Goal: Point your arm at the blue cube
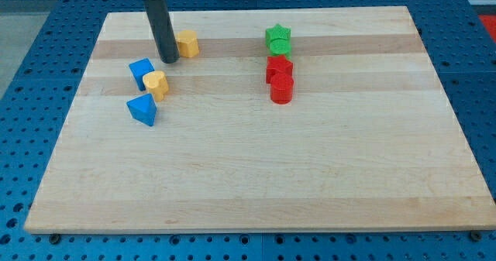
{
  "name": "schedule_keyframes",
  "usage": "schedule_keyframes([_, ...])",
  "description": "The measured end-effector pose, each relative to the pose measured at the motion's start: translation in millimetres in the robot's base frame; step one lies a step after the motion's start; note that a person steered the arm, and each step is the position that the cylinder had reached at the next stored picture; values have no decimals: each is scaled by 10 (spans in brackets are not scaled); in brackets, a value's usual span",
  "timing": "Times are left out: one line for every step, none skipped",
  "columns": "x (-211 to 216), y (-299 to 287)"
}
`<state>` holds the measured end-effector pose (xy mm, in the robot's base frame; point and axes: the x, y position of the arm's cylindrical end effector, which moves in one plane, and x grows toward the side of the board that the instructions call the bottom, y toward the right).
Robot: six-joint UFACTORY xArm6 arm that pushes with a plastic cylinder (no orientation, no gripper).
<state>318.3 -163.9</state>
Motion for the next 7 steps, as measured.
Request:
schedule_keyframes([-5,-204])
schedule_keyframes([-5,-395])
schedule_keyframes([-5,-556])
schedule_keyframes([56,-590])
schedule_keyframes([159,-590])
schedule_keyframes([253,-590])
schedule_keyframes([273,-536])
